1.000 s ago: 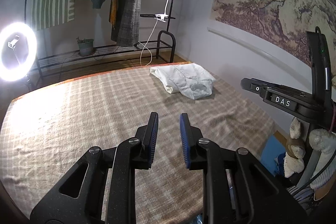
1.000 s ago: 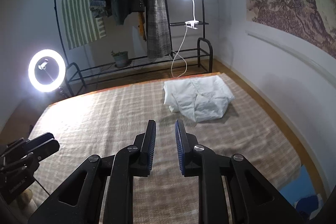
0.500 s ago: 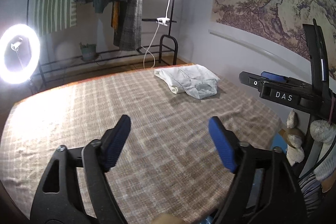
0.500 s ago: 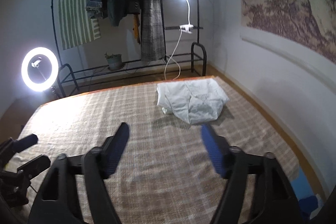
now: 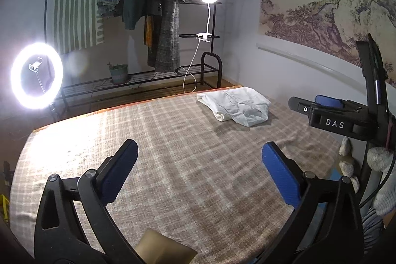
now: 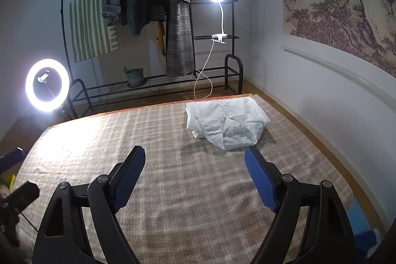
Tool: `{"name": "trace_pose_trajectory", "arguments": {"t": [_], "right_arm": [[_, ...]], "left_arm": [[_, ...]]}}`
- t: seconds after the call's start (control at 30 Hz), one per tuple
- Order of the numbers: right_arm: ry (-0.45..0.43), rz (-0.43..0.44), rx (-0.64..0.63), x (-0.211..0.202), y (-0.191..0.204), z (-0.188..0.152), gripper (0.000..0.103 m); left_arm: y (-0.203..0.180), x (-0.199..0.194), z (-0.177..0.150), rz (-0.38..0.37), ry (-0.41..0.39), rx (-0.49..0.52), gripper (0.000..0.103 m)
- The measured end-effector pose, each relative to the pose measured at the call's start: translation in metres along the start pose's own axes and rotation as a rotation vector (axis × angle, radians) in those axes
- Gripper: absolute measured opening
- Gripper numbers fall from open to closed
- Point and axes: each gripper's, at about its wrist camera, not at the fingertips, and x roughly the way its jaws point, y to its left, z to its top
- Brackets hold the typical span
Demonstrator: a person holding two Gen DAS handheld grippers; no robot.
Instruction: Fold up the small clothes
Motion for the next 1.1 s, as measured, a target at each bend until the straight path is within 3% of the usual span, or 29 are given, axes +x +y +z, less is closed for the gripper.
{"name": "trace_pose_trajectory", "arguments": {"t": [1.1], "right_arm": [[0.02, 0.014, -0.025, 0.004, 0.0089, -0.0054, 0.083]], "left_arm": [[0.0019, -0.0046, 0.0007, 0.042, 0.014, -0.02, 0.103]]}}
